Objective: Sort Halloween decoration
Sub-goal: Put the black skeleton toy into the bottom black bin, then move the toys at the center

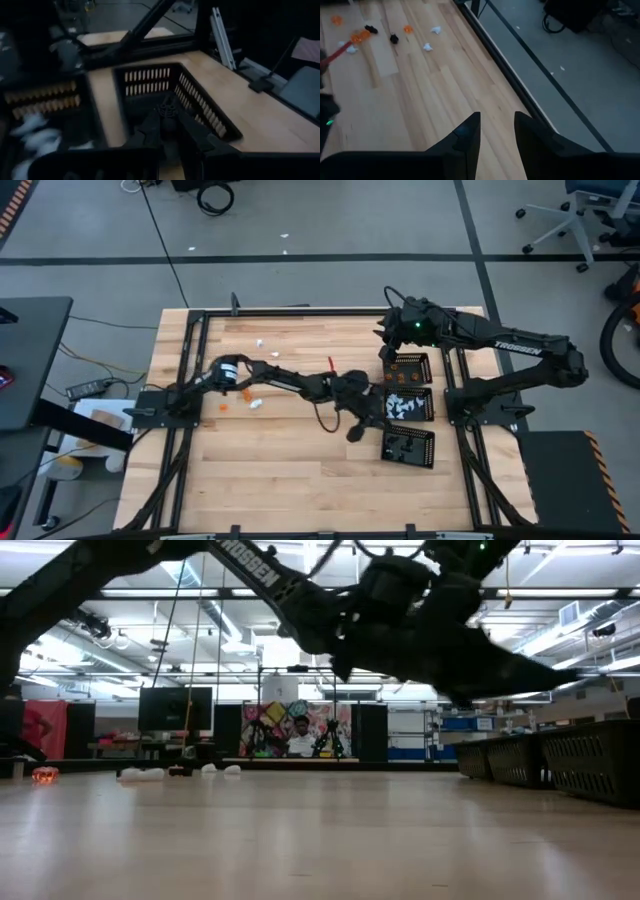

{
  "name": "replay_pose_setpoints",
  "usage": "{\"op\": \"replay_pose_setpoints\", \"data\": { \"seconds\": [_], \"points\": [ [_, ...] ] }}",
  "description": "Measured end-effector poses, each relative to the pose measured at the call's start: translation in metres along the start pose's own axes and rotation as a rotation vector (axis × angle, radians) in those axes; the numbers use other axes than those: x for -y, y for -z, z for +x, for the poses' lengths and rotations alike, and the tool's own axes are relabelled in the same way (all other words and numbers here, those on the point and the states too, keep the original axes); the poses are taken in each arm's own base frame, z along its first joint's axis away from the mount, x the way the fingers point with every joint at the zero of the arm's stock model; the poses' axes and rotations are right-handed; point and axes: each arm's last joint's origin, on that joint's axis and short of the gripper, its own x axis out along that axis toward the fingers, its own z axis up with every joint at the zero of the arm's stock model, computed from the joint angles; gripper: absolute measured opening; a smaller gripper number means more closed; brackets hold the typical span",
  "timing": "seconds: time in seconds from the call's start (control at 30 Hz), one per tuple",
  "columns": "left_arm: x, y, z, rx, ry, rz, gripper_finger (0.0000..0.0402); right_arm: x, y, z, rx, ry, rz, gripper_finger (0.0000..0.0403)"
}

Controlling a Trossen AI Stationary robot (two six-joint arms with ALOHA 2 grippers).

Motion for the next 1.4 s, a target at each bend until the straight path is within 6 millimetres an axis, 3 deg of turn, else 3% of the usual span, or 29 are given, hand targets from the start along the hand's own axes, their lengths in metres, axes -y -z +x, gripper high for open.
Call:
{"op": "replay_pose_setpoints", "data": {
  "seconds": [0.3,0.57,0.7,0.87,1.1,1.23,1.4],
  "points": [
    [0.013,0.001,0.036,0.001,0.048,0.007,0.0036,-0.002,0.01,0.006,-0.013,0.001,0.026,0.0125],
    [0.025,-0.001,0.042,0.002,0.071,0.029,0.0103,0.0,0.009,0.001,0.011,0.004,0.033,0.0125],
    [0.022,0.0,0.04,0.003,0.059,0.03,0.0133,0.0,0.008,0.0,0.018,0.004,0.036,0.0125],
    [0.015,0.001,0.037,-0.003,0.046,0.025,0.0143,0.0,0.009,0.0,0.018,0.004,0.036,0.0125],
    [0.013,-0.016,0.015,-0.038,-0.065,0.126,0.0144,-0.001,0.009,-0.001,0.017,0.002,0.032,0.0125],
    [0.023,-0.016,-0.009,-0.064,-0.174,0.208,0.0143,0.0,0.007,-0.005,0.039,0.002,0.019,0.0125],
    [0.038,-0.007,-0.053,-0.08,-0.27,0.213,0.0142,0.0,0.004,-0.01,0.085,0.017,0.01,0.0125]
  ]
}}
